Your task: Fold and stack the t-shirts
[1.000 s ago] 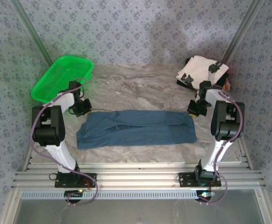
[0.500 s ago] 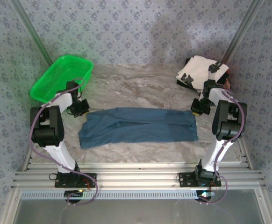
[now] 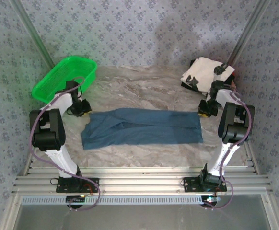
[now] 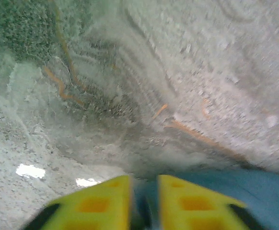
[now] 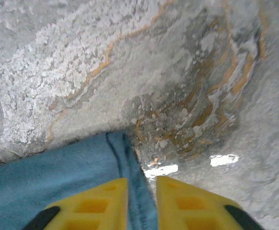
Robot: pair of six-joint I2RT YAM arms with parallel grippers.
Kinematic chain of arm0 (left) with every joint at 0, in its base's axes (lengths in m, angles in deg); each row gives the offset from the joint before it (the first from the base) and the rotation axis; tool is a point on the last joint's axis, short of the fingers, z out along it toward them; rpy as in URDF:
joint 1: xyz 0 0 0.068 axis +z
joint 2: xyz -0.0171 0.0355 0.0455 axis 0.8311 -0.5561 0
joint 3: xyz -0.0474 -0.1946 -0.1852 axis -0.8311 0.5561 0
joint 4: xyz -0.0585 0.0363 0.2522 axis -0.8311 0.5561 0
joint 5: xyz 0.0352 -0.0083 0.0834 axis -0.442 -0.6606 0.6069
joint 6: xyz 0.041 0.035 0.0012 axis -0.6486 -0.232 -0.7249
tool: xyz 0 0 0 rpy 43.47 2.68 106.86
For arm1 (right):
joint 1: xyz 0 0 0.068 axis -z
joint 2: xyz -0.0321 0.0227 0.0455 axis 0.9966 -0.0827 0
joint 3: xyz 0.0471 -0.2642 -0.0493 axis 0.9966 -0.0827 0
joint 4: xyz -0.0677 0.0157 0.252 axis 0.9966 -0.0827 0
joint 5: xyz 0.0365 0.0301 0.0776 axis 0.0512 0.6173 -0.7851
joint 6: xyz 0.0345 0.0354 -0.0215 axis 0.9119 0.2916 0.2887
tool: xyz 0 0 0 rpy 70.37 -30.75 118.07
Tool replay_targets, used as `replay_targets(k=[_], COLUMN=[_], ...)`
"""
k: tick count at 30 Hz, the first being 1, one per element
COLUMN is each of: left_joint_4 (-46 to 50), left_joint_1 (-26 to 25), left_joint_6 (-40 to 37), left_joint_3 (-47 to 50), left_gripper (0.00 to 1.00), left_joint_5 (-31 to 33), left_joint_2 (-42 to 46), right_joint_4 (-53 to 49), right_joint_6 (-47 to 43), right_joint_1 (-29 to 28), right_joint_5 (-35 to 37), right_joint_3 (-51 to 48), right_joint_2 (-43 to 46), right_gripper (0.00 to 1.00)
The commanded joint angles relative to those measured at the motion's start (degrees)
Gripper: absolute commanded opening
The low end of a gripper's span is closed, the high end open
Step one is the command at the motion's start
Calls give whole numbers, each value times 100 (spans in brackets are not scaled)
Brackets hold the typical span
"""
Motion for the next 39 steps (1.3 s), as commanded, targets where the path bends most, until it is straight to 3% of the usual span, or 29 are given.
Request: replay_targets(k=[1, 5, 11, 14, 20, 30, 39], left_joint_4=[-272, -177, 47, 79, 419, 411, 444], left_joint_1=[176, 40, -362, -666, -1143, -1491, -1843], left_joint_6=[22, 55, -2, -200, -1086, -1499, -1611], left_joint_3=[-321, -305, -182, -74, 46, -185, -584], left_gripper=[40, 60, 68, 69, 67, 56, 50], left_joint_5=[29, -43, -245, -625, -993, -621, -118], left_joint_2=[52, 404, 1157, 1411, 1071, -20, -756], right_joint_4=[-68, -88, 322, 572, 648, 774, 722], right_joint_6=[-97, -126, -315, -316, -422, -312, -290], right_joint_1=[77, 60, -8, -67, -292, -857, -937], right_joint_5=[8, -241, -1227, -1733, -2419, -2635, -2674], right_joint_3=[207, 117, -511, -960, -1619, -1982, -1964], right_joint_2=[54, 453, 1706, 2348, 2932, 3378, 3500], right_gripper=[36, 52, 86, 92, 96, 98, 98])
